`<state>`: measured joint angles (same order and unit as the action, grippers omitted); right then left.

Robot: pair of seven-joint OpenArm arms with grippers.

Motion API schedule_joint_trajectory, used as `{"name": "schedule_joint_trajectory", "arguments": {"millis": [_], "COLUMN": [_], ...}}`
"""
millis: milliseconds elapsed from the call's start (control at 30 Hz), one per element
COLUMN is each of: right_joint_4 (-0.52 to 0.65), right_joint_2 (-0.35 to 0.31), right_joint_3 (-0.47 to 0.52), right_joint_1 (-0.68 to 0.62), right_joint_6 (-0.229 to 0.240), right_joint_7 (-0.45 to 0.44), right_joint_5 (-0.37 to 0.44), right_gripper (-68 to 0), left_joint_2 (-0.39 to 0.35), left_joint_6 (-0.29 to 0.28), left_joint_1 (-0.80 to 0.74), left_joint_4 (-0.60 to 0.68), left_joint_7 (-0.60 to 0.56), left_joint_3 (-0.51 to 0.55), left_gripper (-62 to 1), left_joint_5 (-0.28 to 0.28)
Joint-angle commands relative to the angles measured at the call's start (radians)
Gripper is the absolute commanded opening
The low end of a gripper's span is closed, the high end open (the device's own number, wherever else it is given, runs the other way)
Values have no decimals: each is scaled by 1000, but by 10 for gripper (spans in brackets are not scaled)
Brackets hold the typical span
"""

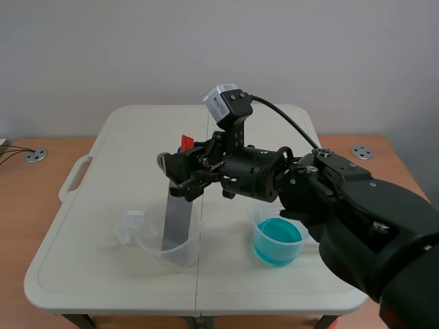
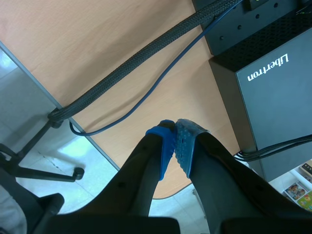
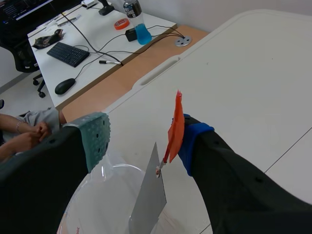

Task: Hold the metal plate by the orange handle, dip it into the blue solution, take it out and point at it, then put the plate back in the beaker on the left.
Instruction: 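Lift the metal plate out of the left beaker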

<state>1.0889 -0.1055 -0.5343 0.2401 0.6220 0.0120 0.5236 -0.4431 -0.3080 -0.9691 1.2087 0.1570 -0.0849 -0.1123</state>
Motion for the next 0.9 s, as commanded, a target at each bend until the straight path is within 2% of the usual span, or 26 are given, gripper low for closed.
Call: {"name": "schedule_joint_trajectory", "arguments": {"millis": [0,167,267,400,500,867], "right_joint_4": [8,8,8,8,9,17], "right_joint_2": [3,3,3,3,3,3], "right_joint_3": [-5,-5,-5,-5,-5,-36], "right_joint_1": [26,26,29,38,39,39], "right_joint_6": [5,8,43,84,116,124], "right_joint_7": [-23,-45,-56,-62,-62,-62], "right_joint_5": [12,11,1,1,-1,-27], "right_gripper": [-445,-495,-553,-591,-658,-664], "left_joint_2": [-2,-2,-2,-2,-2,-2], "left_joint_6": [-5,-5,-5,-5,-5,-5], "left_joint_1": [-8,-8,-8,-4,8,23], "left_joint_4": [14,14,14,14,10,-2], "left_joint_7": [-2,-3,-3,-3,-2,1], "left_joint_3": [5,5,5,5,5,5], "left_gripper": [-590,-590,-590,-590,-590,-590], "left_joint_5": [-2,-2,-2,-2,-2,-2]}}
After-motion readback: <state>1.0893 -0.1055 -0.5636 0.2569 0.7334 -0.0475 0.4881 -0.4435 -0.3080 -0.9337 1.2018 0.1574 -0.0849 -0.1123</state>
